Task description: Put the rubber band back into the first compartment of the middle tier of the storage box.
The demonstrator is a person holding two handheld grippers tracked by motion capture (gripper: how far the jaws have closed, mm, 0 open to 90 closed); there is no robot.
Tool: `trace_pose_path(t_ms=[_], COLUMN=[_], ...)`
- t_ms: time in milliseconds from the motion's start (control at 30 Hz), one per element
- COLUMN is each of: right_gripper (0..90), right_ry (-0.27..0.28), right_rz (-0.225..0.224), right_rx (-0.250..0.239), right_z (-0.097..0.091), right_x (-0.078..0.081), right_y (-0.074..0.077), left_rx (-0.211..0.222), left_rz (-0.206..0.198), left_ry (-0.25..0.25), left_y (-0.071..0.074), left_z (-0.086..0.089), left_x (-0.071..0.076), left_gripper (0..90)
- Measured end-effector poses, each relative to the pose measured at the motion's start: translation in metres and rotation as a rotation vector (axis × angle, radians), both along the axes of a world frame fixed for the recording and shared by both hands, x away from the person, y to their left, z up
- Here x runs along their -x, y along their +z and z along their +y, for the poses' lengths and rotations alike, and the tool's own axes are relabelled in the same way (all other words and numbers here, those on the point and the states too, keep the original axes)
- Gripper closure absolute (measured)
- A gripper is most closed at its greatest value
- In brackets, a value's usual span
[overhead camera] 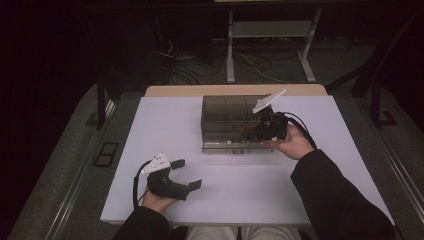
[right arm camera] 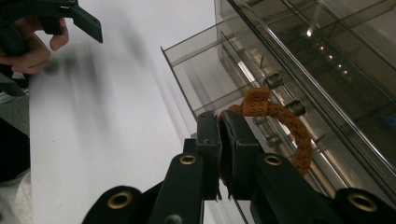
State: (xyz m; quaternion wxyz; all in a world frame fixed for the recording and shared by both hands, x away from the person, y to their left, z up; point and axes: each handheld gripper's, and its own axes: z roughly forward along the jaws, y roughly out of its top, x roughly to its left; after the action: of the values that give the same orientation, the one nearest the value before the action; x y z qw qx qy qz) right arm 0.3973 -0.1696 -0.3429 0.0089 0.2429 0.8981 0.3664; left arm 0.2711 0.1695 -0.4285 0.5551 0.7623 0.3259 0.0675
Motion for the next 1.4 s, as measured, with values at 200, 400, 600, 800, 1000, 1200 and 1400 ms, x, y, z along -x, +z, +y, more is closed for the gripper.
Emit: trace_pose_path(t_ms=[200, 400, 600, 800, 1000, 1200, 1400], right_gripper=[84.2, 84.2, 84.2, 84.2, 84.2, 84.2, 84.2], right_ry=[0.014, 0.018, 0.028, 0.033, 0.040, 0.054, 0.069], right_rz=[0.000, 0.007, -0.001, -0.001, 0.004, -0.003, -0.007], right_rx=[0.002, 0.002, 0.007, 0.007, 0.000, 0.005, 0.003], right_z=[0.007, 0.013, 0.020, 0.026, 0.033, 0.041, 0.050], right_x=[-0.003, -0.005, -0.007, -0.009, -0.011, -0.013, -0.016], right_y=[-0.001, -0.002, -0.003, -0.003, -0.003, -0.004, -0.004], left_rx=[0.001, 0.000, 0.001, 0.005, 0.001, 0.001, 0.002], left_rz=[-0.001, -0.001, -0.002, -0.001, -0.002, -0.002, 0.000], left_ry=[0.001, 0.000, -0.001, 0.000, -0.001, 0.000, 0.001], left_y=[0.000, 0.000, 0.000, 0.000, 0.000, 0.000, 0.000], left_z=[0.000, 0.000, 0.000, 0.000, 0.001, 0.001, 0.001], left_x=[0.000, 0.000, 0.000, 0.000, 0.000, 0.000, 0.000], left_gripper=[0.0, 0.0, 0.0, 0.0, 0.0, 0.0, 0.0])
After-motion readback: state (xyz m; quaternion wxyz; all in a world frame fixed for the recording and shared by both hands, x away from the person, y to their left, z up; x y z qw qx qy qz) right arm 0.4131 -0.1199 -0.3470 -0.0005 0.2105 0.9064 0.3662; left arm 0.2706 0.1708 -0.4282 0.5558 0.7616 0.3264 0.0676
